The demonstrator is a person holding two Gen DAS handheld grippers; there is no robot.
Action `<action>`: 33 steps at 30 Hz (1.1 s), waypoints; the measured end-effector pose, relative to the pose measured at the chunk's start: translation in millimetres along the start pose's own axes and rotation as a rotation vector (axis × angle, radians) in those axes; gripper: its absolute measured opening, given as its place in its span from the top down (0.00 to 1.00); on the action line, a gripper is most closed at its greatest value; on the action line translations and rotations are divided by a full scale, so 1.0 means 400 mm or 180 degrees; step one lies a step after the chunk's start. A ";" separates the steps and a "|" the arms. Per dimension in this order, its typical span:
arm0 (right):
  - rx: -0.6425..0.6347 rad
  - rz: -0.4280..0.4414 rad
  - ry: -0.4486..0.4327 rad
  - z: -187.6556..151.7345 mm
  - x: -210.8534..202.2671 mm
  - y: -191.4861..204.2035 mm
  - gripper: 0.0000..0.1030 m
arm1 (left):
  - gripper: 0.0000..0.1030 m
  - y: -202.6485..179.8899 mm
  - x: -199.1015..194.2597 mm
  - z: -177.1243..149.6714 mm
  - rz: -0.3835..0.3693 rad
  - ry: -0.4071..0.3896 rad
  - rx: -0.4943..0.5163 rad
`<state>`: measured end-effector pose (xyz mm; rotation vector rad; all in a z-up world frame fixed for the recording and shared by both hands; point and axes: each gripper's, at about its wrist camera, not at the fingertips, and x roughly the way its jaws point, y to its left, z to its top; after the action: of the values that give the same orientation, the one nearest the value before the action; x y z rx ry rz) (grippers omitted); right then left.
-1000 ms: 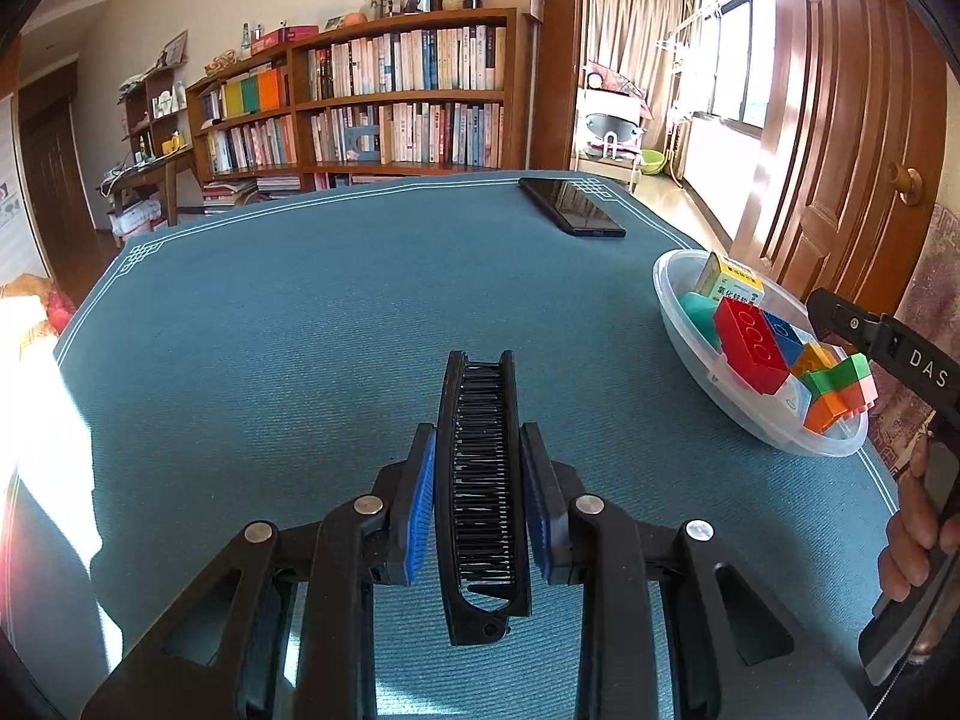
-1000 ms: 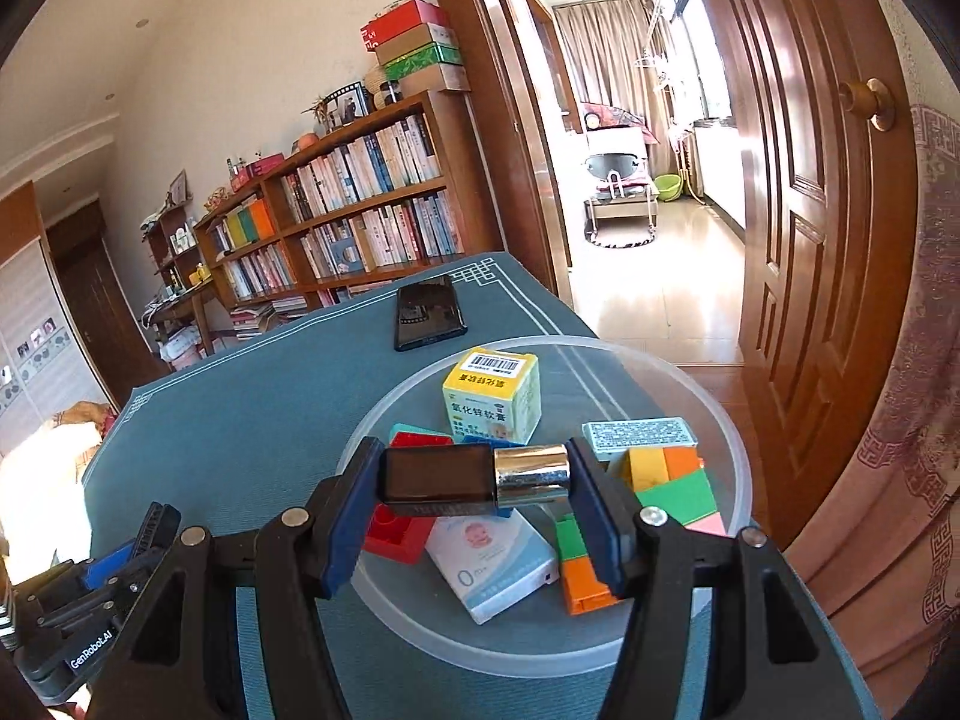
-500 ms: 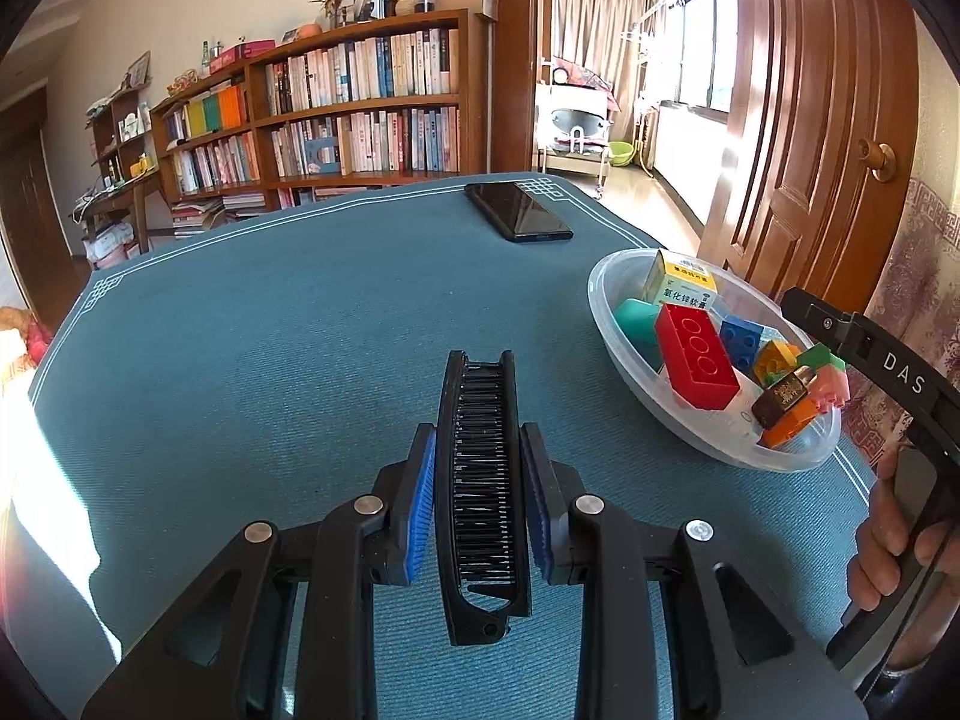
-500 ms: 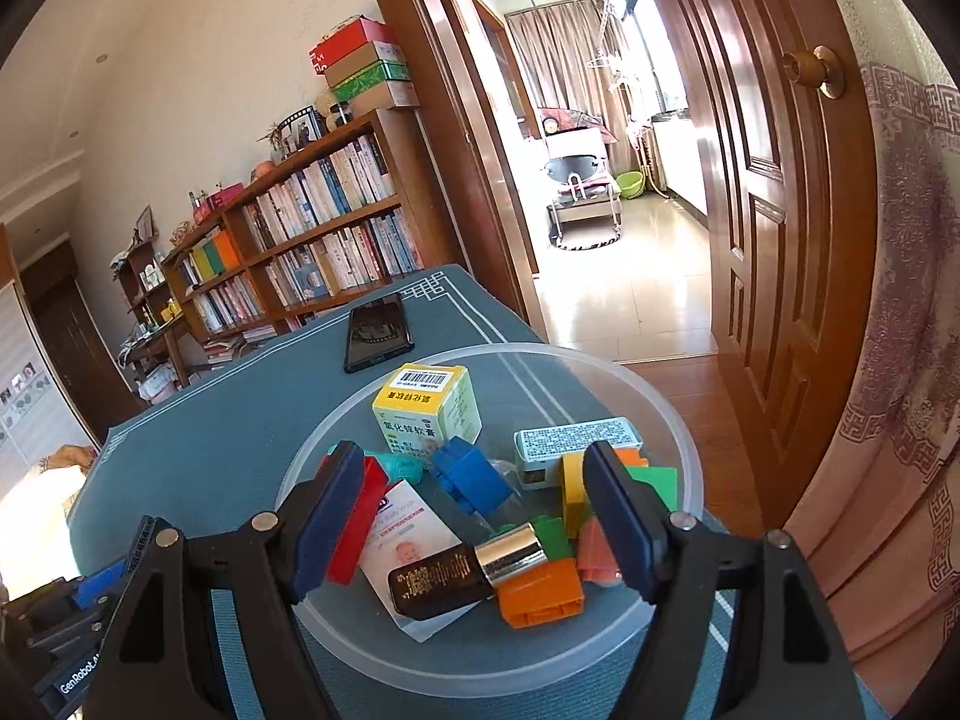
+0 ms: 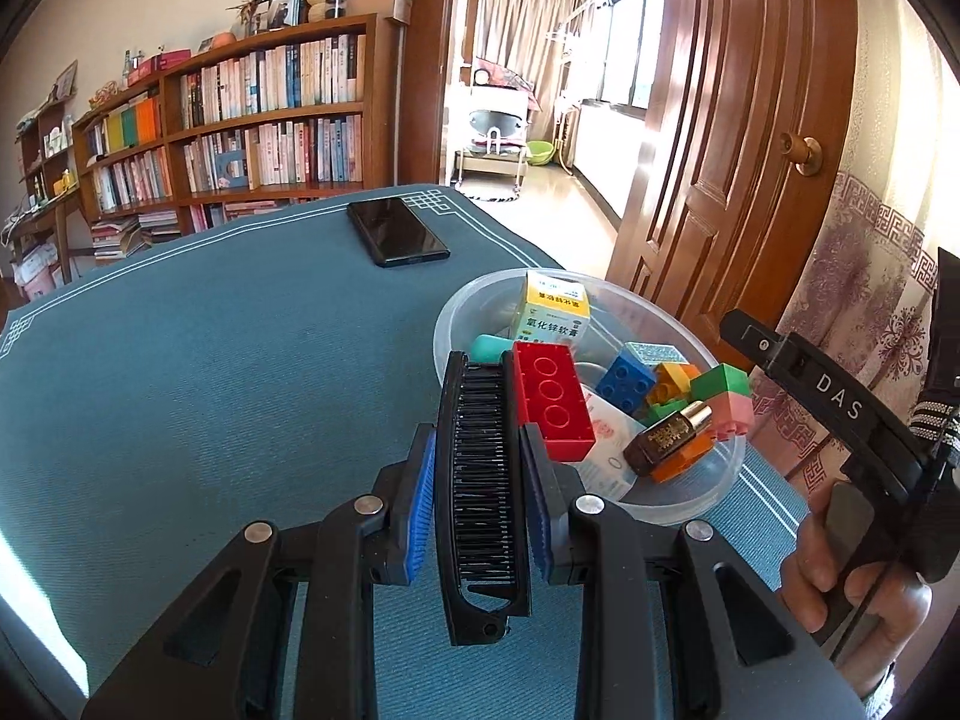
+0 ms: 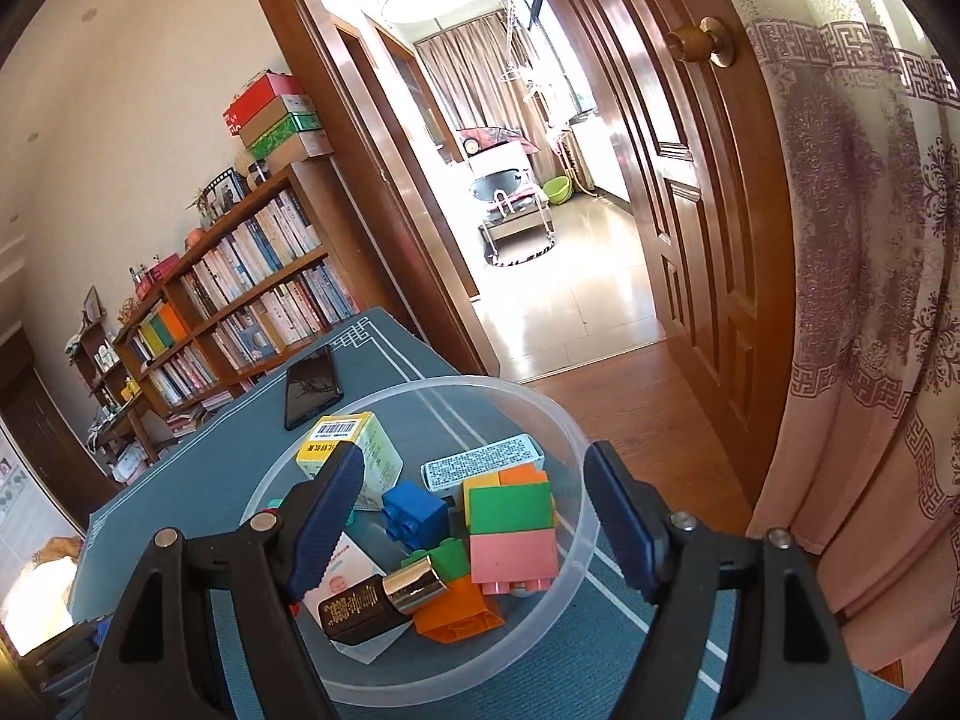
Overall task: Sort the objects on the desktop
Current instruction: 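Lower the black comb into the bowl and open the left gripper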
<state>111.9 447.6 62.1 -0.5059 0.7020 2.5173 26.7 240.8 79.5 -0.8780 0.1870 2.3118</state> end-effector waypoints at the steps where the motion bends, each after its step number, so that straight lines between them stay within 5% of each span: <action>1: 0.0009 -0.0030 -0.0011 0.000 0.000 -0.003 0.23 | 0.72 -0.008 0.005 0.007 -0.0031 -0.0006 0.0014; 24: 0.0150 -0.0251 -0.0061 0.001 -0.012 -0.041 0.22 | 0.71 -0.125 0.159 0.081 -0.0529 0.0144 0.0363; 29: 0.0180 -0.0304 -0.0094 0.003 -0.015 -0.046 0.20 | 0.31 -0.121 0.153 0.077 -0.0506 0.0035 0.0299; 33: 0.0221 -0.0322 -0.0083 0.003 -0.013 -0.051 0.20 | 0.30 -0.114 0.137 0.079 -0.0414 -0.0053 0.0299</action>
<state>126.5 461.8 57.6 -0.4715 0.7327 2.3925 6.8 316.0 73.1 -0.7998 0.2228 2.1711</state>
